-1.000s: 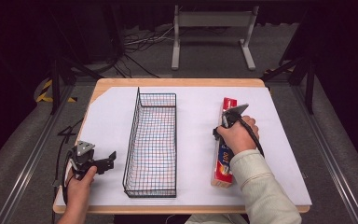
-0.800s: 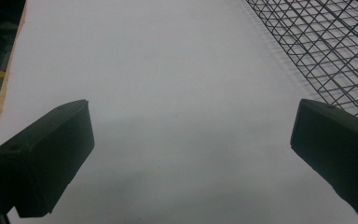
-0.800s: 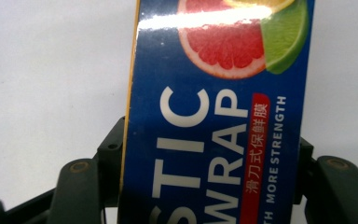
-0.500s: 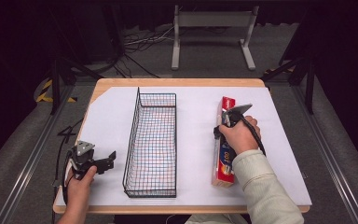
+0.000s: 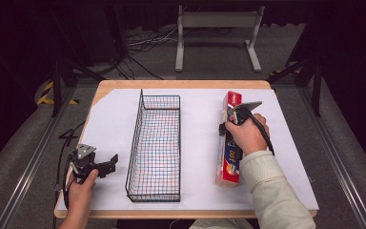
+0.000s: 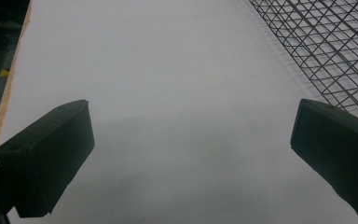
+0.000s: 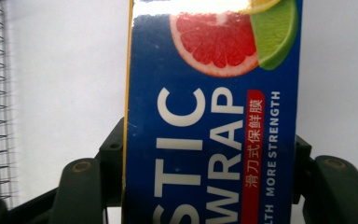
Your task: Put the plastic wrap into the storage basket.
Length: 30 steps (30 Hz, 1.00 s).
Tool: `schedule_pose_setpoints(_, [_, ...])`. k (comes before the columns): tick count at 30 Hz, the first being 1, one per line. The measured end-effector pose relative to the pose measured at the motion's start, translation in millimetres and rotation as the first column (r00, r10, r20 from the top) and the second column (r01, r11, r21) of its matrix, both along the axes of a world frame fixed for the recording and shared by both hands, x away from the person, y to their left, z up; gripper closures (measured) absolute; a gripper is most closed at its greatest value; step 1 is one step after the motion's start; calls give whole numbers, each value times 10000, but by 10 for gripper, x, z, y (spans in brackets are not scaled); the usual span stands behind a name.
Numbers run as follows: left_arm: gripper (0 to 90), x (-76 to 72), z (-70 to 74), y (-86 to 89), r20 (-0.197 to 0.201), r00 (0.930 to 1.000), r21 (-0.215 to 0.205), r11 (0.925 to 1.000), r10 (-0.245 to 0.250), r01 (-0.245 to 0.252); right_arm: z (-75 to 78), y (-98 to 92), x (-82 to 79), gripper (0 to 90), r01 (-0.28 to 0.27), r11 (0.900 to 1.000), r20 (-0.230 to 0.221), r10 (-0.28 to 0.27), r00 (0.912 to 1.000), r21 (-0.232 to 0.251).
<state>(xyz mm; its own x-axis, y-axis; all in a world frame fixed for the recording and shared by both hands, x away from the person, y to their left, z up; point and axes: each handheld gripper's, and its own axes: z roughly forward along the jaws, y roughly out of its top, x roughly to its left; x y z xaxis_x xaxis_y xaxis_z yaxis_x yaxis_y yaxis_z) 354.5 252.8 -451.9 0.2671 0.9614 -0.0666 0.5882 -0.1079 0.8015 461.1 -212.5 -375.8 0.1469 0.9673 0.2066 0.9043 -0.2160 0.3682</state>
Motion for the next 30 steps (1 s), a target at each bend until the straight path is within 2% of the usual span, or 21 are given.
schedule_pose_setpoints(6, [1, 0, 2, 13, 7, 10000, -25, 10000, 26, -26, 87, 19, -4, 398, 145, 9999, 248, -145, 9996, 29])
schedule_pose_setpoints(7, [1, -1, 2, 14, 13, 10000, -44, 10000, 56, -55, 119, 27, -7, 399, 166, 9999, 411, -167, 9990, 17])
schedule_pose_setpoints(19, [1, 2, 9, 8, 86, 9999, -77, 9999, 102, -101, 258, 131, -14, 399, 309, 9995, 854, -314, 9959, 74])
schedule_pose_setpoints(24, [1, -3, 15, 12, 129, 9998, -120, 9999, 124, -123, 349, 218, -19, 399, 435, 9990, 1245, -441, 9912, 77])
schedule_pose_setpoints(30, [1, -1, 16, 31, 116, 9998, -159, 9997, 184, -182, 438, 309, -24, 400, 426, 9991, 1477, -425, 9881, 26])
